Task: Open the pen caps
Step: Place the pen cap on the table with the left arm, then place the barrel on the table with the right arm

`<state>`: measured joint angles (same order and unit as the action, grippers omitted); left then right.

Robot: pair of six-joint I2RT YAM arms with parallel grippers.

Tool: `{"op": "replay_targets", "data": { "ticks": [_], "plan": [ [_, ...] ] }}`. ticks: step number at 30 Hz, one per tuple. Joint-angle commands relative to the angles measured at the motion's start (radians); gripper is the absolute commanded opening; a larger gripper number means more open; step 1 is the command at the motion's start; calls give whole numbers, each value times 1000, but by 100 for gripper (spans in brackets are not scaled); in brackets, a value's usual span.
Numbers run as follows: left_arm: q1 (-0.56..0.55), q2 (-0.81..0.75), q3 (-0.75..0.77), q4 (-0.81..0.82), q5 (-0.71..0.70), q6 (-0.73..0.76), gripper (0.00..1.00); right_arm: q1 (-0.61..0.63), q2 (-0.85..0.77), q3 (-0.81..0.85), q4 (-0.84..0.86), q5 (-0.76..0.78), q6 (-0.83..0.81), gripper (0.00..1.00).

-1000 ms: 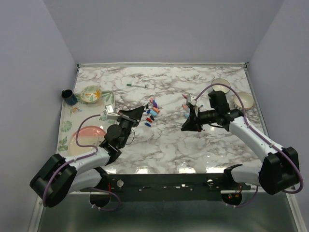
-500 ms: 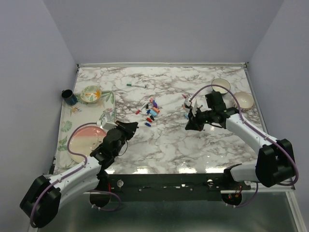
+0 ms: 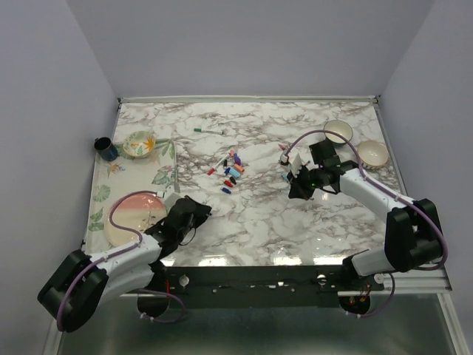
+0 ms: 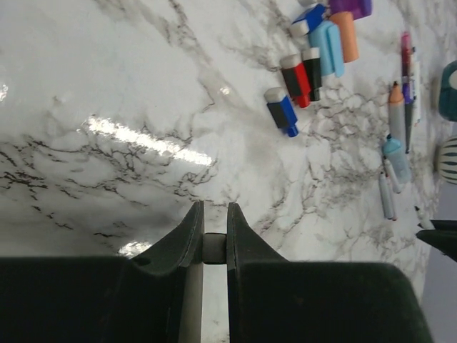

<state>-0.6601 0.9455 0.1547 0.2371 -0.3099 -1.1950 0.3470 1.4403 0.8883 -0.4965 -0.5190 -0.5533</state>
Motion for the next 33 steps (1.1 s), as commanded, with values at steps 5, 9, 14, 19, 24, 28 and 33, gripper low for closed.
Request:
{"op": "replay_targets", "data": {
  "ticks": [5, 9, 14, 19, 24, 28, 33],
  "plan": [
    [5, 246, 92, 108, 51, 46, 4, 1, 14, 32, -19, 40, -8, 3],
    [11, 369, 186, 155, 49, 54, 9, 1, 17, 35, -22, 43, -10, 3],
    [27, 504, 264, 172, 57, 41, 23, 1, 14, 35, -22, 51, -10, 3],
    [50, 547, 296, 177, 60, 32, 42, 1, 15, 37, -24, 56, -10, 3],
    [79, 561, 325, 154, 77, 44, 56, 1, 19, 38, -22, 70, -10, 4],
    [97, 558, 341, 133, 101, 58, 60, 1, 16, 35, -7, 108, 1, 4],
    [116, 490, 335, 79, 89, 104, 67, 1, 15, 24, 41, 212, 21, 4]
  ]
}}
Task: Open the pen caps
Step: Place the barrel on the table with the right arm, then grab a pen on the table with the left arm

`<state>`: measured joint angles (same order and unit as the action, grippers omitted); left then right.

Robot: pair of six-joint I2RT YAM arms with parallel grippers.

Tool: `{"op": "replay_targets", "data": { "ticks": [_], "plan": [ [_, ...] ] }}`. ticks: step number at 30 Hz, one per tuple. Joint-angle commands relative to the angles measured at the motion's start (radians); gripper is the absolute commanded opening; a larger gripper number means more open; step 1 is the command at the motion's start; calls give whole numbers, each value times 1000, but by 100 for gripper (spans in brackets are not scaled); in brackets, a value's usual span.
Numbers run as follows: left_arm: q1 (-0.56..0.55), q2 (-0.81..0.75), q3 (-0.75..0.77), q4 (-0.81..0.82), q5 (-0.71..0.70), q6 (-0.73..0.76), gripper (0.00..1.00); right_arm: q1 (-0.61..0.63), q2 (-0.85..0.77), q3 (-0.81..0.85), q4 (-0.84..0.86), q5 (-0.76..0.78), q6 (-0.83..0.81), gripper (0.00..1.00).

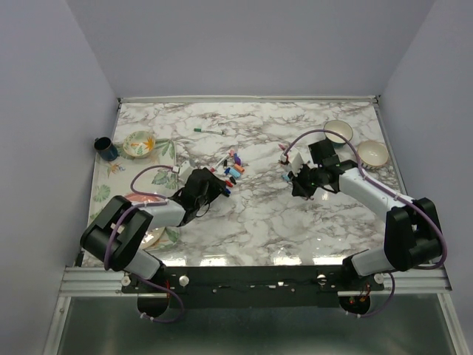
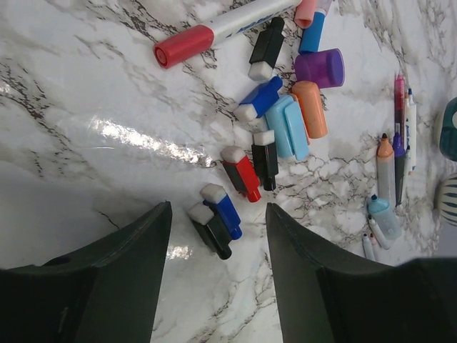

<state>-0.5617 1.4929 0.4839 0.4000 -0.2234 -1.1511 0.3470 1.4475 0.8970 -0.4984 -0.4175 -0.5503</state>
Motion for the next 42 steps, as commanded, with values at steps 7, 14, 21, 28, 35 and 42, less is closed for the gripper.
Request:
{"op": "replay_targets", "data": {
  "ticks": [7, 14, 21, 28, 35, 42],
  "plan": [
    [40, -233, -10, -145, 27, 191, 75, 1, 42, 17, 58, 172, 26, 9],
    [57, -402, -53, -231, 33, 255, 75, 3, 100, 26, 27, 129, 24, 10],
    [65, -508, -88, -297, 4, 260, 79, 52, 126, 17, 43, 187, 21, 16],
    [68, -543, -90, -331, -10, 269, 79, 73, 140, 10, 66, 266, 7, 22],
    [68, -550, -96, -334, -10, 261, 79, 80, 137, 11, 66, 287, 1, 28],
    [69, -536, -81, -334, 2, 300, 79, 81, 97, 8, 78, 319, 0, 29]
  ]
}}
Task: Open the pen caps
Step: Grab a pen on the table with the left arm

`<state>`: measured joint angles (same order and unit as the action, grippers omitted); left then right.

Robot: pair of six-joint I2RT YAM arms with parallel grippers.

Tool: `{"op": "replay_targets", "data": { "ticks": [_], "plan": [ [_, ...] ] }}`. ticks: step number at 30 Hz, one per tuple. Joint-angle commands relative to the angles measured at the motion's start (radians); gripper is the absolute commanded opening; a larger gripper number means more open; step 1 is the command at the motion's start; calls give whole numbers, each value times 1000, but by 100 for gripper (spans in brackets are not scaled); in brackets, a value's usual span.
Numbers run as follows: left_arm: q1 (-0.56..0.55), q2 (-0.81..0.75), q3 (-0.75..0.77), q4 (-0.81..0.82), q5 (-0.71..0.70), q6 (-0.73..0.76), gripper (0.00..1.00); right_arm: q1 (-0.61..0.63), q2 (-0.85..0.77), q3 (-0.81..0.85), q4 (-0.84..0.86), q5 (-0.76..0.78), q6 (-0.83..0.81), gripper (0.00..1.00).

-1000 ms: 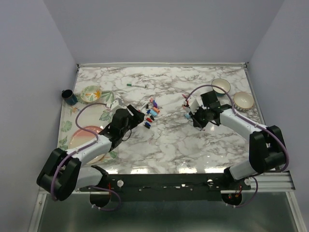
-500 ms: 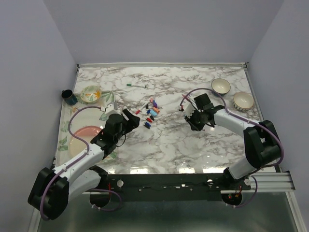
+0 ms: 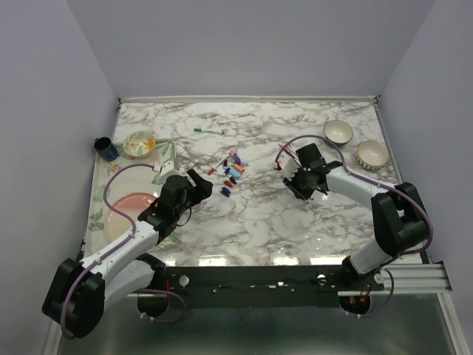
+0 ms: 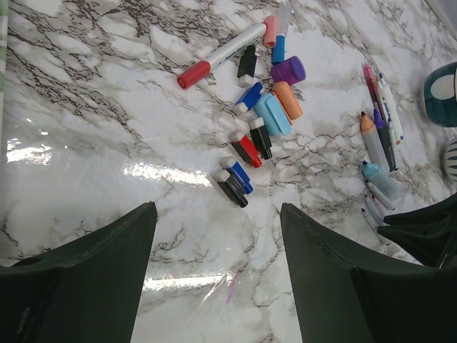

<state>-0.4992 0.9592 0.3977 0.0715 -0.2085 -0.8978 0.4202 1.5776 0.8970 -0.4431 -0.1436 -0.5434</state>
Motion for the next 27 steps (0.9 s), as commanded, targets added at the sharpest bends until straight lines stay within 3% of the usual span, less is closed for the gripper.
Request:
{"op": "replay_targets", "data": {
  "ticks": [1, 13, 27],
  "plan": [
    [7, 15, 12, -9, -8, 56, 80, 8, -40, 6, 26, 48, -9, 29],
    [10, 263, 204, -53, 40, 253, 81, 5, -151, 19, -9, -19, -44, 28],
    [14, 369, 339, -174, 18, 439, 81, 0, -205, 31, -63, -99, -93, 28]
  ]
}}
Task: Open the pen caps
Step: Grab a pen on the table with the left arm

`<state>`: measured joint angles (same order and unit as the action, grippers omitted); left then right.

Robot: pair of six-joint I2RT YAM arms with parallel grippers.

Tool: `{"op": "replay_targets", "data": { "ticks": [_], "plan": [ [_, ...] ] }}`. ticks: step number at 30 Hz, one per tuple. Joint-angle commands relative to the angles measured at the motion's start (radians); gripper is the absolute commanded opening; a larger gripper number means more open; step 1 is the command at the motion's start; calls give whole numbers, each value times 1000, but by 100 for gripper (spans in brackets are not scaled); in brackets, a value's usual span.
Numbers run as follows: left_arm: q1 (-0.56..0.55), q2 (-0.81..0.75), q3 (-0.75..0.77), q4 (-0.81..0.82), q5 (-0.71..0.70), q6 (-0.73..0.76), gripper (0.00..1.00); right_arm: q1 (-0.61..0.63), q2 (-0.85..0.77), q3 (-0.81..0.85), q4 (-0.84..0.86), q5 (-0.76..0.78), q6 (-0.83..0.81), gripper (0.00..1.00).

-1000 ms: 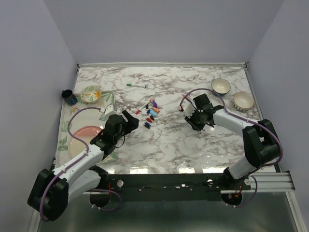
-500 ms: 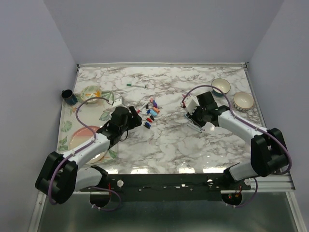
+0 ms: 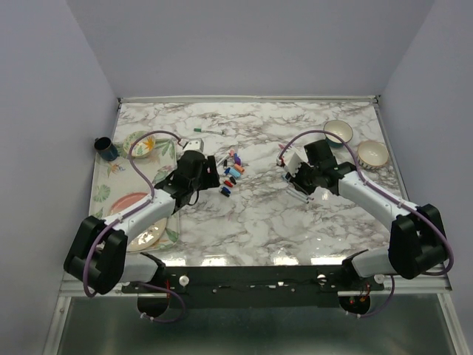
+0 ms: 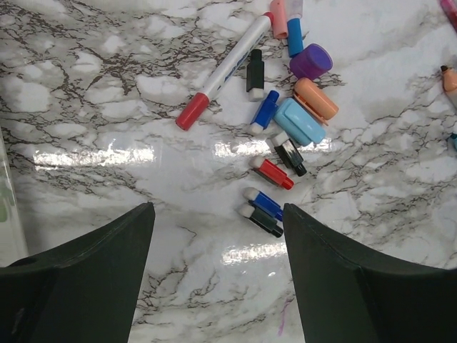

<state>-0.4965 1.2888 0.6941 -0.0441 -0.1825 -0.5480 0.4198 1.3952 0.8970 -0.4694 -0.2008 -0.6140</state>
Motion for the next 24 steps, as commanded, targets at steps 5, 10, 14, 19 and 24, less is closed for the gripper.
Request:
{"op": "replay_targets", "data": {
  "ticks": [5, 10, 14, 19, 24],
  "plan": [
    [10, 90, 73, -73, -12, 114, 80, 0, -21, 33, -43, -52, -27, 28],
    [12, 122, 91, -68, -6, 138, 80, 0, -18, 33, -43, -52, -27, 28],
    [12, 164, 110, -68, 5, 151, 80, 0, -18, 33, -44, -54, -29, 28],
    [13, 201, 137, -71, 9, 158, 80, 0, -16, 31, -44, -55, -30, 28],
    [19, 247, 173, -79, 18, 166, 80, 2, -15, 33, -46, -54, -32, 28]
  ]
}}
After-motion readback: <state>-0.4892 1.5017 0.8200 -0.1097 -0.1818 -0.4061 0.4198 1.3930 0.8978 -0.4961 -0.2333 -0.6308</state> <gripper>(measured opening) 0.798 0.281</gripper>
